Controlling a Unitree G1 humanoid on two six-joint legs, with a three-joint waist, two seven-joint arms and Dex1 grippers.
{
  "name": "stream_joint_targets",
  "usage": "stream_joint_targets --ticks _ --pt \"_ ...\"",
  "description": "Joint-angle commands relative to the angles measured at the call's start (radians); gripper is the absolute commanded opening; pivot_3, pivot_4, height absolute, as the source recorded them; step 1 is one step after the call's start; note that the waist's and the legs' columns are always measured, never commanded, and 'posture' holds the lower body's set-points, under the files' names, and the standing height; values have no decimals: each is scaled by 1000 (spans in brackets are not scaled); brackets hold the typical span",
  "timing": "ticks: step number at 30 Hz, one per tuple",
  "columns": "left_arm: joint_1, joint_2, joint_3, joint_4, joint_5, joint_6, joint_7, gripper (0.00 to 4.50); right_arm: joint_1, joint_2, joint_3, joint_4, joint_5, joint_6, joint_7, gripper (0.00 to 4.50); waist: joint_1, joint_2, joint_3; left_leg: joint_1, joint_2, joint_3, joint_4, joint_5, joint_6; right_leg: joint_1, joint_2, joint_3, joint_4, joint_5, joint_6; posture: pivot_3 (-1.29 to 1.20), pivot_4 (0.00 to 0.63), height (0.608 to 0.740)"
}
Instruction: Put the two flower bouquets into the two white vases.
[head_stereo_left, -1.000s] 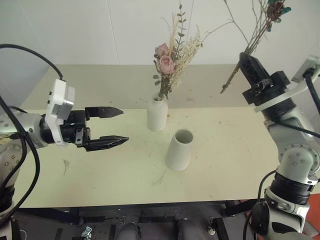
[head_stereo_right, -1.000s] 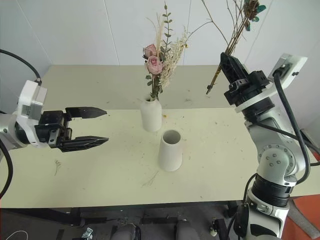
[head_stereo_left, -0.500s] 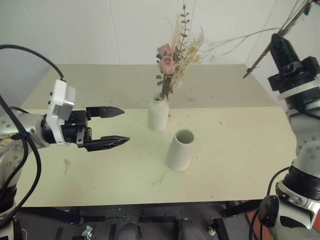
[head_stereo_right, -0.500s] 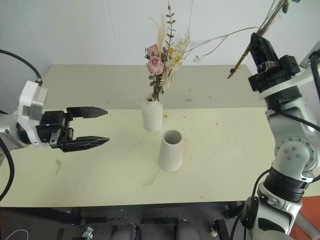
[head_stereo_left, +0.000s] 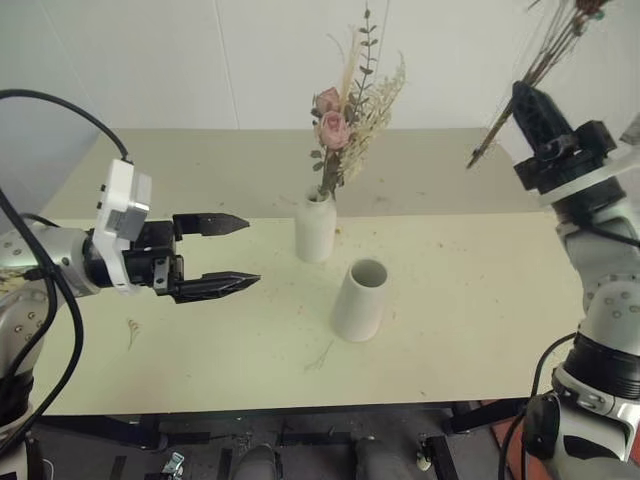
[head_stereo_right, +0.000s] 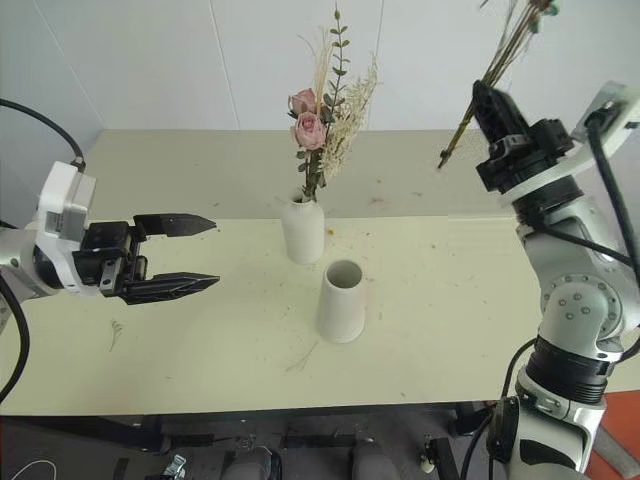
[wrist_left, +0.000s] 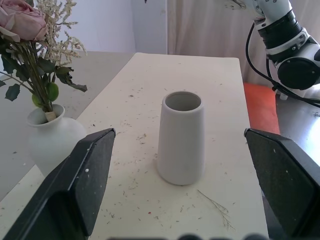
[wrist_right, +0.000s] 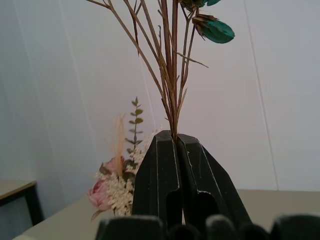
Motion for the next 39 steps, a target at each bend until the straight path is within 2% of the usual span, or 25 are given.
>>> stream_joint_targets --ticks 1,5,13,16,20,35,39 --pt "-2 9 27 -28 -14 -3 6 4500 40 -27 53 -112 53 43 66 8 0 0 0 0 0 0 0 0 0 0 0 0 0 0 0 0 150 740" --pt "4 9 31 -34 -18 -1 11 4500 105 -24 103 -193 87 65 97 8 0 0 0 0 0 0 0 0 0 0 0 0 0 0 0 0 150 740" --pt "9 14 34 -37 -26 2 16 4500 140 14 161 -247 133 78 54 8 0 0 0 0 0 0 0 0 0 0 0 0 0 0 0 0 150 740" --pt "9 18 35 -37 -29 4 14 4500 144 34 186 -248 114 67 41 8 0 0 0 0 0 0 0 0 0 0 0 0 0 0 0 0 150 740" --pt "5 23 33 -33 -28 5 10 4500 168 62 253 -241 11 33 47 8 0 0 0 0 0 0 0 0 0 0 0 0 0 0 0 0 150 740" --pt "6 37 39 -36 -33 11 10 4500 251 79 285 -264 -75 11 79 8 1 0 0 0 0 0 0 0 0 0 0 0 0 0 0 0 150 740" --pt "5 39 37 -35 -34 13 10 4500 278 67 279 -277 -76 11 104 1097 1 0 0 0 0 0 0 0 0 0 0 0 0 0 0 0 150 740"
